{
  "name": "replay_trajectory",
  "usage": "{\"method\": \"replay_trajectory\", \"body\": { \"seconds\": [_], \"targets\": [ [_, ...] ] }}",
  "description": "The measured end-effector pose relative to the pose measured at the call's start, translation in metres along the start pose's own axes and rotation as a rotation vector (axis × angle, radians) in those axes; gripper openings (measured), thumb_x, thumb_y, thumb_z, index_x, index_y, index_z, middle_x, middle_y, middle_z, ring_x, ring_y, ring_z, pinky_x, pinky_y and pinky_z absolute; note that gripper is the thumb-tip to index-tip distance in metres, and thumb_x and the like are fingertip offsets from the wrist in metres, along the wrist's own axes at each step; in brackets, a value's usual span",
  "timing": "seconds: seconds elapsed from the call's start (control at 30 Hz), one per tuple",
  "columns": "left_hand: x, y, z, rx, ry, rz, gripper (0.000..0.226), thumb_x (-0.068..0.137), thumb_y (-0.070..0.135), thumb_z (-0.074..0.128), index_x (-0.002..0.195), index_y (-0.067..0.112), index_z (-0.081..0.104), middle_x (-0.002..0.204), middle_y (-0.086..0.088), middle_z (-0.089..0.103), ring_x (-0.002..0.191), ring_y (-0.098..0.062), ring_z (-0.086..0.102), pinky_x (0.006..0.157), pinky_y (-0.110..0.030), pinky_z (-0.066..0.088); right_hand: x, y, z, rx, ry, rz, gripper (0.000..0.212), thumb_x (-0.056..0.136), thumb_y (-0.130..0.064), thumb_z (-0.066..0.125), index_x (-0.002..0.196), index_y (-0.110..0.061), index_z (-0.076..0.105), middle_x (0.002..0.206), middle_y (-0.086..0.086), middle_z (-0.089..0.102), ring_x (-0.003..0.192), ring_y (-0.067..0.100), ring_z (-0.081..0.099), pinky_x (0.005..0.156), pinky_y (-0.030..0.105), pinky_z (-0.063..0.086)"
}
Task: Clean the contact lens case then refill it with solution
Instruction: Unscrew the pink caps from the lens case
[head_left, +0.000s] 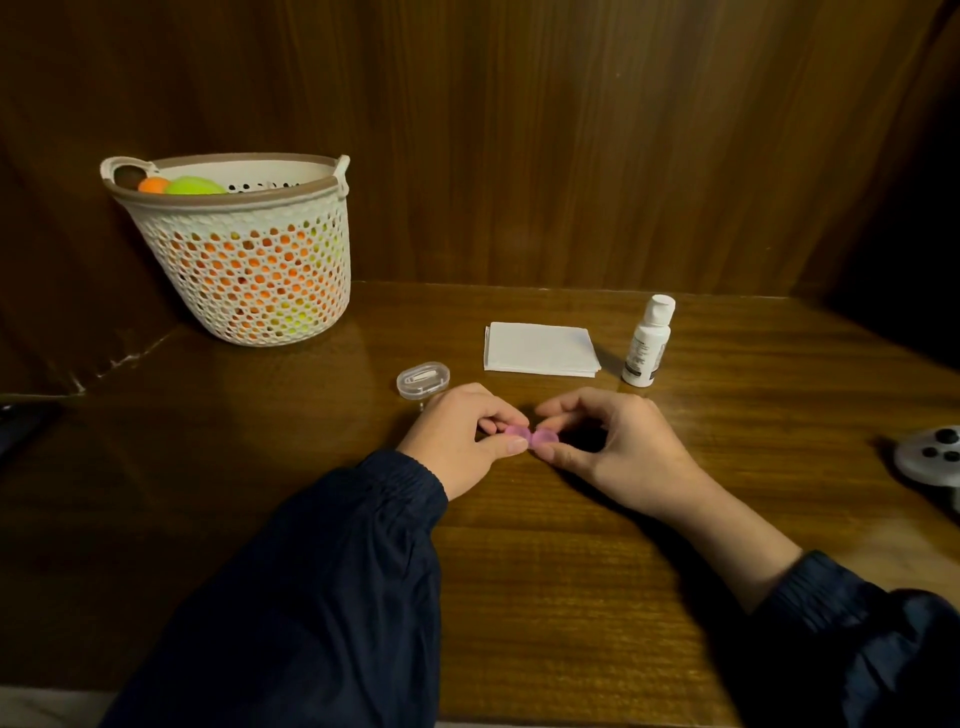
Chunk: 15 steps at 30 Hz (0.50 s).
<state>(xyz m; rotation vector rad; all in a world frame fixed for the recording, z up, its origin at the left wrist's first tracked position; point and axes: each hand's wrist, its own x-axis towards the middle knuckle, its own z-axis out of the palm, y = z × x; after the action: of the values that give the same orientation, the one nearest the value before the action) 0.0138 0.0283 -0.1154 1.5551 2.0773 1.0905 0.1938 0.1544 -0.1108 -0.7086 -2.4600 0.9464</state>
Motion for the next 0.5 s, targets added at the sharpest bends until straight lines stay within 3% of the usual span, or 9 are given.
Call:
{"method": "replay_trajectory", "body": {
  "seconds": [0.13, 0.3, 0.5],
  "targets": [
    [-0.0009, 0.0006, 0.0005, 0.004, 0.008, -0.008, 0.018, 0.094, 0.025, 0.078, 0.112, 0.031, 0.08, 0.11, 0.013, 0.064, 0.101, -0.005, 0.061, 0.096, -0.031, 0.053, 0.0009, 0.0009, -0.0034, 0.013, -0.073, 0.025, 0.04, 0.087, -0.04, 0.086, 0.122, -0.045, 0.067, 0.107, -0.037, 0.072, 0.108, -0.017, 0.063, 0.103, 0.025, 0.051],
    [-0.0016, 0.0013, 0.0001, 0.017, 0.001, -0.018, 0.017, 0.095, 0.026, 0.077, 0.112, 0.031, 0.079, 0.112, 0.014, 0.063, 0.104, -0.006, 0.06, 0.098, -0.034, 0.054, 0.0027, 0.0012, 0.0013, -0.004, 0.033, 0.04, 0.045, 0.077, -0.049, 0.09, 0.115, -0.043, 0.066, 0.098, -0.029, 0.073, 0.098, -0.01, 0.067, 0.087, 0.019, 0.052],
    [-0.0016, 0.0012, 0.0007, 0.012, 0.004, -0.021, 0.017, 0.094, 0.026, 0.078, 0.11, 0.032, 0.079, 0.11, 0.014, 0.063, 0.101, -0.005, 0.061, 0.097, -0.034, 0.055, 0.0009, 0.0006, -0.001, 0.003, -0.004, 0.066, 0.04, 0.084, -0.037, 0.089, 0.12, -0.038, 0.071, 0.098, -0.027, 0.076, 0.1, -0.012, 0.067, 0.098, 0.021, 0.051]
  ]
}}
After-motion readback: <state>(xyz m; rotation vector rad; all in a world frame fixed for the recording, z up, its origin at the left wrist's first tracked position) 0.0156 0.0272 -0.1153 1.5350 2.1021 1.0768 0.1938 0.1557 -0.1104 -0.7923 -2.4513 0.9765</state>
